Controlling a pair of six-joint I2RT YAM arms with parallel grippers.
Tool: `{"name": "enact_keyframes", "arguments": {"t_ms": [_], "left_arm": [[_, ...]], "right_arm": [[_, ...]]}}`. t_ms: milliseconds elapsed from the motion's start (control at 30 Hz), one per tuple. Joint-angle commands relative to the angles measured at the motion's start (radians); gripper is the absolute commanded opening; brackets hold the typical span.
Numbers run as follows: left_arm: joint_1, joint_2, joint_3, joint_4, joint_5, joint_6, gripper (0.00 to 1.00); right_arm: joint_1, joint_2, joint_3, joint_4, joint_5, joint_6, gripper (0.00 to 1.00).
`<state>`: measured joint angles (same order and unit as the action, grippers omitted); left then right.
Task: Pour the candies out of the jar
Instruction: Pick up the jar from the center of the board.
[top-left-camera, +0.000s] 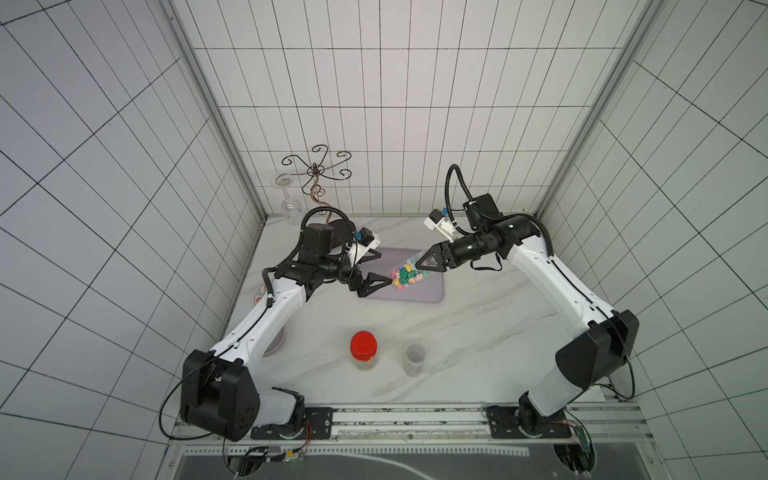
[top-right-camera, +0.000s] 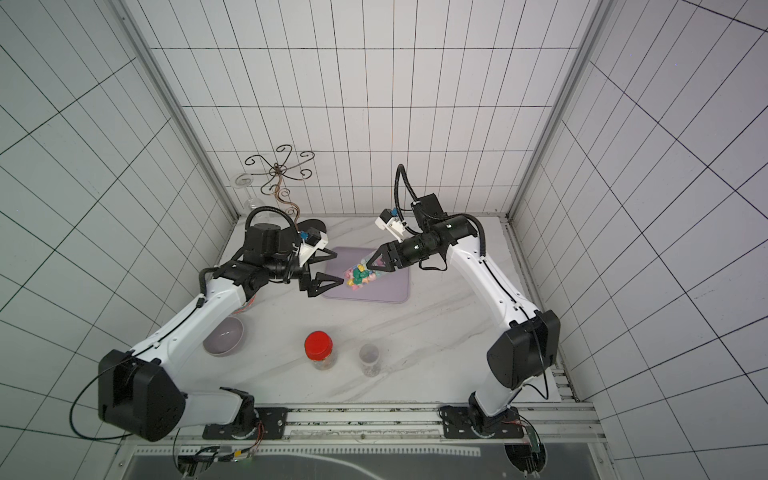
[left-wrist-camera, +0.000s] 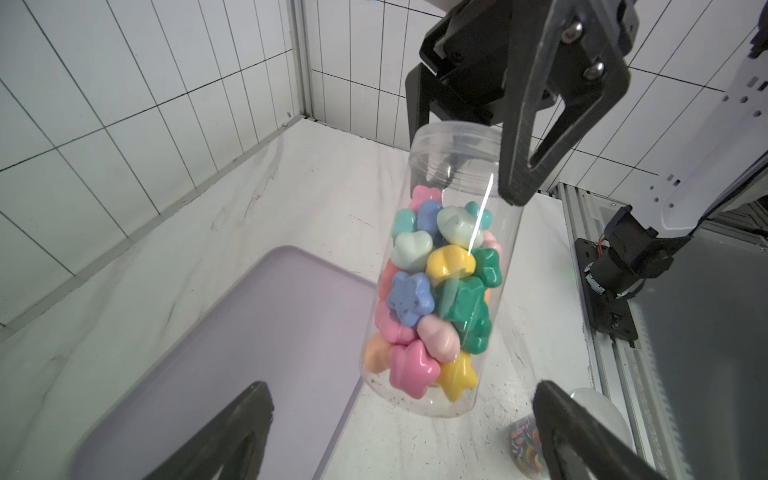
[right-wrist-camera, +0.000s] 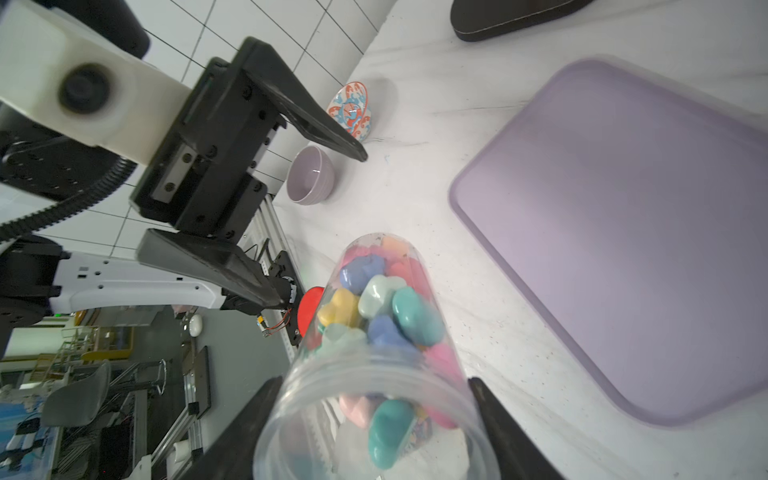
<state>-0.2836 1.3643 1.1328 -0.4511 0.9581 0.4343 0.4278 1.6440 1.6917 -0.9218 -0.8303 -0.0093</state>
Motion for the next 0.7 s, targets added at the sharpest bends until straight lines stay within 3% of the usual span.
{"name": "enact_keyframes", "arguments": {"t_ms": [0,667], "left_arm": [[0.000,0.028,0.049,-0.073,0.083,0.076,0.97],[-0.026,0.021,0.041,-0.081,0.156,0.077,0.97]], "right_arm": [[-0.005,-0.014,0.092,0.043,-0.138,-0.029,0.38],[0.075,0.033,0.138,0.125,-0.201,0.035,0.38]]}}
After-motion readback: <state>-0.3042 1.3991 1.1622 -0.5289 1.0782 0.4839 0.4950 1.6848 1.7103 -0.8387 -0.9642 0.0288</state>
